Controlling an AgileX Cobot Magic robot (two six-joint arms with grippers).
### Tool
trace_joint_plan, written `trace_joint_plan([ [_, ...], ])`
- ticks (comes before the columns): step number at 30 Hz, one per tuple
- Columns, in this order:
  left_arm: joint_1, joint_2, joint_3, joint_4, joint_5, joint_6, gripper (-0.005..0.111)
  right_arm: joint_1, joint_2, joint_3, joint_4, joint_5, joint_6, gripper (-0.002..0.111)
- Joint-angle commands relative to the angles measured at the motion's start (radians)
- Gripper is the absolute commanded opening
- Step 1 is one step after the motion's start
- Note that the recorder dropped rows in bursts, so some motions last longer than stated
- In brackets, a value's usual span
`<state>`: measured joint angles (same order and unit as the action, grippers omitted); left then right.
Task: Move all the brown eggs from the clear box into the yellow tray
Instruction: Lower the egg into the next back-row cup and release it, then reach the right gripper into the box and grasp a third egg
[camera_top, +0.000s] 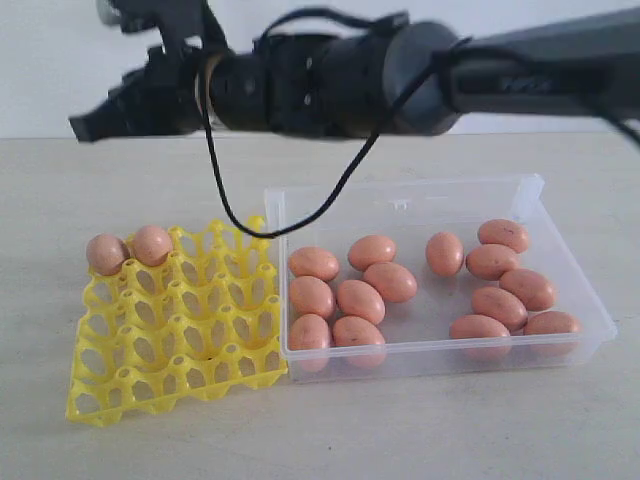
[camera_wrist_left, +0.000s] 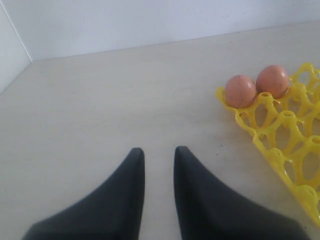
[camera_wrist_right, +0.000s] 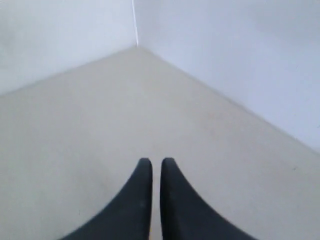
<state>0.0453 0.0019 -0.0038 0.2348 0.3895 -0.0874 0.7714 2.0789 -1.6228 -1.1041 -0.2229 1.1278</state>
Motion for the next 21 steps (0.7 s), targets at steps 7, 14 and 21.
trace_joint_plan([
  [7, 0.002, -0.002, 0.004, -0.002, -0.007, -0.002, 0.022, 0.123, -0.297, 0.265, -0.19, 0.737, -0.142, 0.0],
  [14, 0.002, -0.002, 0.004, -0.002, -0.007, -0.002, 0.022, 0.115, -0.31, 0.268, 0.355, 1.197, -0.847, 0.0],
  [21, 0.002, -0.002, 0.004, -0.002, -0.007, -0.002, 0.022, -0.18, -0.24, 0.165, 1.375, 1.322, -1.447, 0.0],
])
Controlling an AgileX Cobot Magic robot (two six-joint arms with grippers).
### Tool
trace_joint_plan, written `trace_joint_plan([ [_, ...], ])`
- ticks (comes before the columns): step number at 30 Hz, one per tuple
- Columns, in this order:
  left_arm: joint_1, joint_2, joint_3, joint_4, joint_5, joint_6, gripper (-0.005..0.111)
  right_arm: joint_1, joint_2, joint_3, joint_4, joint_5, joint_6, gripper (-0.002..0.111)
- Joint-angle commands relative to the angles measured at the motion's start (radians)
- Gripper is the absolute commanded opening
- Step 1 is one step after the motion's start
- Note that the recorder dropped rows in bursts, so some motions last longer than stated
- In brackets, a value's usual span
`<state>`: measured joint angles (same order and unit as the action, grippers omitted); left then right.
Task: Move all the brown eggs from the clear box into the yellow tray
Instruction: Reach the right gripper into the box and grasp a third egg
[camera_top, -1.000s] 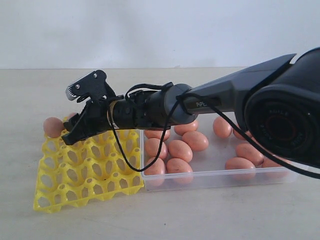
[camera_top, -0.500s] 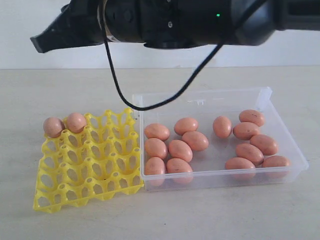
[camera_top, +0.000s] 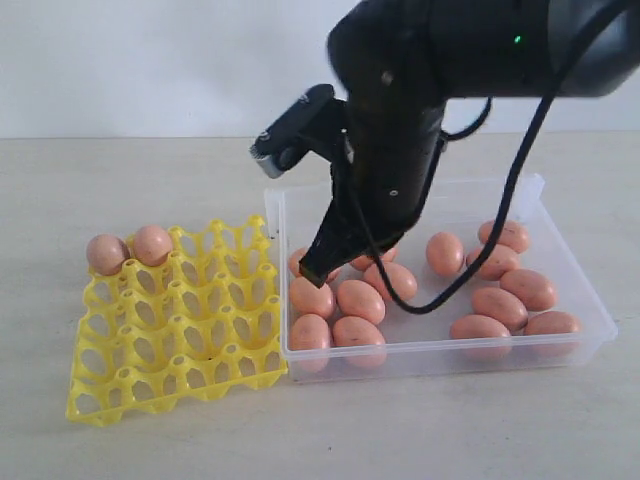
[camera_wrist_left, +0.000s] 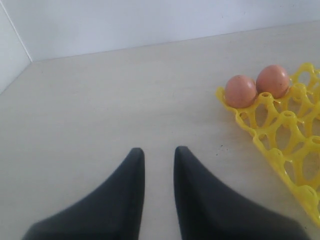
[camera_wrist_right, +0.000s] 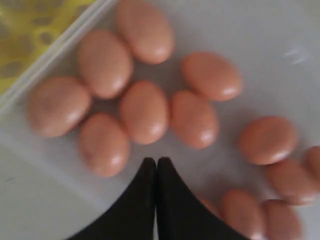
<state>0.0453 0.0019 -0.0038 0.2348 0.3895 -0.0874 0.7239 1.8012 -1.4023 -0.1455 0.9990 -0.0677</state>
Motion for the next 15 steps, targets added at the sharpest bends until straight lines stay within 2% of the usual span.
trace_joint_plan([
  [1, 0.002, -0.002, 0.004, -0.002, -0.007, -0.002, 0.022, -0.157, 0.047, -0.072, 0.452, 0.108, -0.256, 0.0],
  [3, 0.002, -0.002, 0.004, -0.002, -0.007, -0.002, 0.022, -0.177, 0.057, -0.096, 0.462, 0.098, -0.275, 0.006],
  [6, 0.002, -0.002, 0.004, -0.002, -0.007, -0.002, 0.022, -0.166, 0.07, -0.115, 0.463, 0.104, -0.337, 0.027],
  [8, 0.002, -0.002, 0.004, -0.002, -0.007, -0.002, 0.022, -0.146, 0.088, -0.115, 0.433, 0.108, -0.383, 0.05],
  [9, 0.002, -0.002, 0.004, -0.002, -0.007, -0.002, 0.022, -0.129, 0.118, -0.115, 0.356, 0.104, -0.381, 0.064],
  [11, 0.002, -0.002, 0.004, -0.002, -0.007, -0.002, 0.022, -0.113, 0.169, -0.115, 0.247, 0.084, -0.341, 0.066],
  [15, 0.002, -0.002, 0.004, -0.002, -0.007, -0.002, 0.022, -0.111, 0.229, -0.115, 0.155, 0.002, -0.23, 0.066],
])
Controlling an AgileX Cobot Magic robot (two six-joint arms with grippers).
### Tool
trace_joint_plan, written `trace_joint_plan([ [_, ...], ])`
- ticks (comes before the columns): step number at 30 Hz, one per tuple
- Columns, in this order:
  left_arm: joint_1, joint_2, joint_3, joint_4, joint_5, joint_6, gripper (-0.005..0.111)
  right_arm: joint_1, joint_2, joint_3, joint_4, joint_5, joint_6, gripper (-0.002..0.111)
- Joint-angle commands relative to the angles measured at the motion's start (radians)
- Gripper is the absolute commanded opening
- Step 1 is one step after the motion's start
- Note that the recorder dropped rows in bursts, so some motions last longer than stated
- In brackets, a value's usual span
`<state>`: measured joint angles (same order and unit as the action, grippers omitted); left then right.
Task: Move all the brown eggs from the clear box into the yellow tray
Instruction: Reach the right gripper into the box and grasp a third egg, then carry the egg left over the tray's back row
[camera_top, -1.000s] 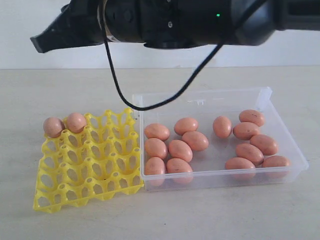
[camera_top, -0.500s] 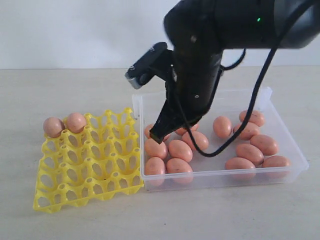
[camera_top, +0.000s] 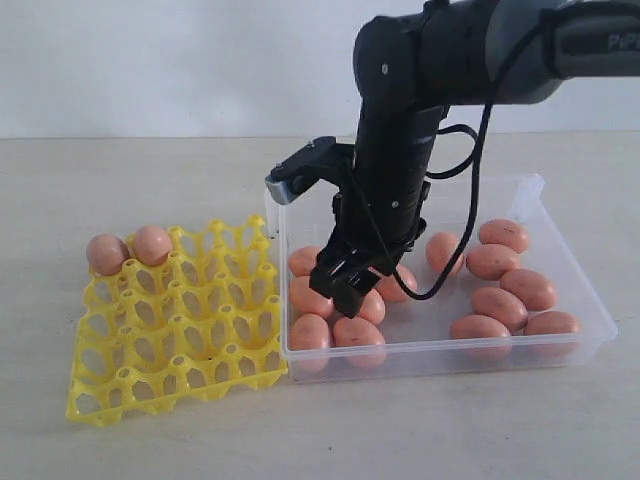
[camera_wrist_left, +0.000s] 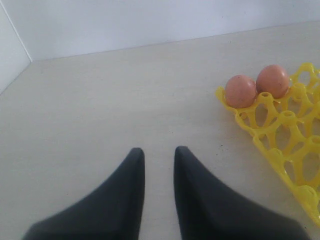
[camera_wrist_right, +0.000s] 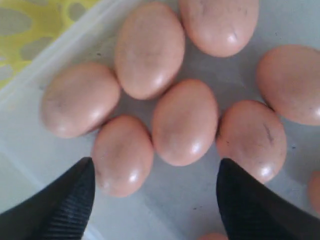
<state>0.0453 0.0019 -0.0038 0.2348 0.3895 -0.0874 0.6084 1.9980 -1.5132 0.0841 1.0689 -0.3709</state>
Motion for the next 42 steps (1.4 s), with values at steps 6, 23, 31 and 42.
trace_joint_plan([
  [6, 0.002, -0.002, 0.004, -0.002, -0.007, -0.002, 0.022, 0.004, 0.069, -0.004, -0.073, -0.17, 0.074, 0.066],
  [23, 0.002, -0.002, 0.004, -0.002, -0.007, -0.002, 0.022, 0.004, 0.146, -0.002, -0.07, -0.181, 0.166, 0.0],
  [31, 0.002, -0.002, 0.004, -0.002, -0.007, -0.002, 0.022, 0.007, 0.036, -0.002, -0.07, -0.176, 0.362, 0.0],
  [42, 0.002, -0.002, 0.004, -0.002, -0.007, -0.002, 0.022, 0.181, -0.105, 0.001, 0.089, -0.793, 0.338, 0.0],
])
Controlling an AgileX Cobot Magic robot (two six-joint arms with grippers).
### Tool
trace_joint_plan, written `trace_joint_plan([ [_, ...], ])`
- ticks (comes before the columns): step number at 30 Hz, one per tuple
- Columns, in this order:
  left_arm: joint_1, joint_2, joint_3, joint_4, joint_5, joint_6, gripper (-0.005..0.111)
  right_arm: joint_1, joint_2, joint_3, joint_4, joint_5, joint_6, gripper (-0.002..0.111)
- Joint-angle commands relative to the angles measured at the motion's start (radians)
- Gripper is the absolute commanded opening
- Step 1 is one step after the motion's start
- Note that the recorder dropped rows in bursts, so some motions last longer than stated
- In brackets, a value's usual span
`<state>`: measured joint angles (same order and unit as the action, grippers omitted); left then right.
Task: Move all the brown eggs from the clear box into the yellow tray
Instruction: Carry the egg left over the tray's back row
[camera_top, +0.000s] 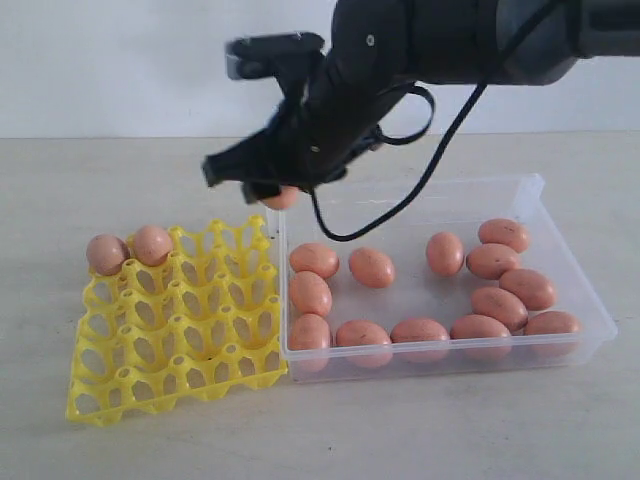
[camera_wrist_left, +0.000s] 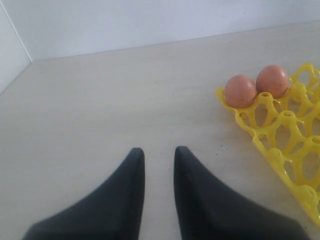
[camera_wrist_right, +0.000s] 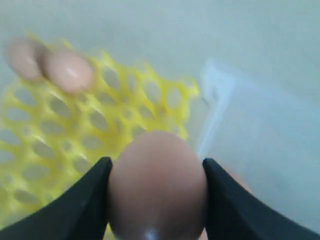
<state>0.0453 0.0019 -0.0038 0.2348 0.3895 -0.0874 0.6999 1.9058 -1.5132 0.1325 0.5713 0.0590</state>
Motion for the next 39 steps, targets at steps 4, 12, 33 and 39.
trace_joint_plan([
  [4, 0.002, -0.002, 0.004, -0.002, -0.007, -0.002, 0.022, 0.17, 0.043, 0.001, 0.04, -0.63, -0.191, 0.0],
  [12, 0.002, -0.002, 0.004, -0.002, -0.007, -0.002, 0.022, 0.166, 0.228, 0.001, 0.231, -1.01, -0.205, 0.0],
  [33, 0.002, -0.002, 0.004, -0.002, -0.007, -0.002, 0.022, 0.077, 0.349, -0.015, -0.145, -0.772, 0.285, 0.0],
  [39, 0.002, -0.002, 0.004, -0.002, -0.007, -0.002, 0.022, 0.077, 0.376, -0.015, -0.152, -0.812, 0.287, 0.0],
])
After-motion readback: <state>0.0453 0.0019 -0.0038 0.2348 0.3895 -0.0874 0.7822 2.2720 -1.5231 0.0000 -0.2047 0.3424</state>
